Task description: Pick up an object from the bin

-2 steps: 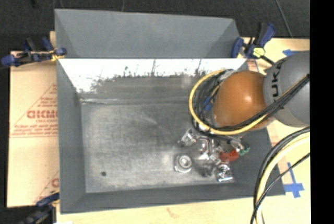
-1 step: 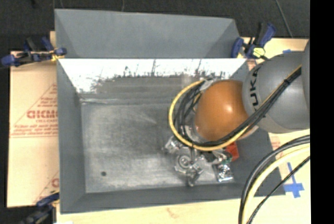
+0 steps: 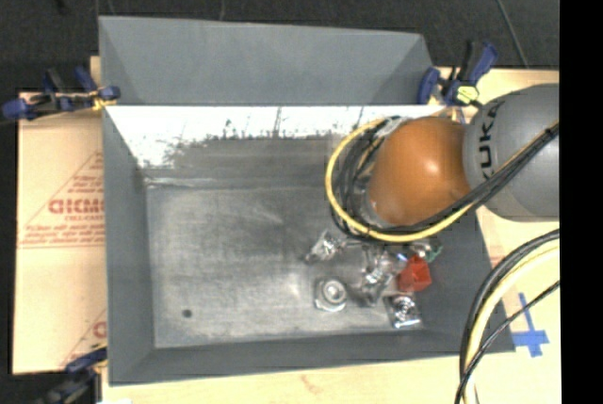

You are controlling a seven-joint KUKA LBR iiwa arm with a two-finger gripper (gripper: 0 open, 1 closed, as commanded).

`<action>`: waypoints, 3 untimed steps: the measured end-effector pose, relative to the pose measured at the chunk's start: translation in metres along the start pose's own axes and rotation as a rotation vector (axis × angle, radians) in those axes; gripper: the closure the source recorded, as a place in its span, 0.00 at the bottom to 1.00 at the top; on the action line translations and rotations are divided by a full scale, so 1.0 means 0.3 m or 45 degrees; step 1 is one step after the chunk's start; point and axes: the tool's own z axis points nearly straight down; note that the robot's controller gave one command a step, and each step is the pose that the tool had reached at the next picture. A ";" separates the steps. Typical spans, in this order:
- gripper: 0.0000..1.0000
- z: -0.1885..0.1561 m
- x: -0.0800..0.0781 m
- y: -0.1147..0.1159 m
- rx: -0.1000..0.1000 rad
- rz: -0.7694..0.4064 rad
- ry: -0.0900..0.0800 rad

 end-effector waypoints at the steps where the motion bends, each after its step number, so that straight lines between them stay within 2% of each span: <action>1: 0.00 0.004 -0.117 0.171 -0.007 -0.549 -0.001; 2: 0.00 0.019 -0.087 0.100 -0.003 -0.557 -0.010; 3: 0.00 0.020 -0.108 0.110 -0.002 -0.592 -0.001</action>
Offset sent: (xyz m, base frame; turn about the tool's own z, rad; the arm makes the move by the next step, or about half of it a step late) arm -0.0166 0.0593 -0.0017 -0.4314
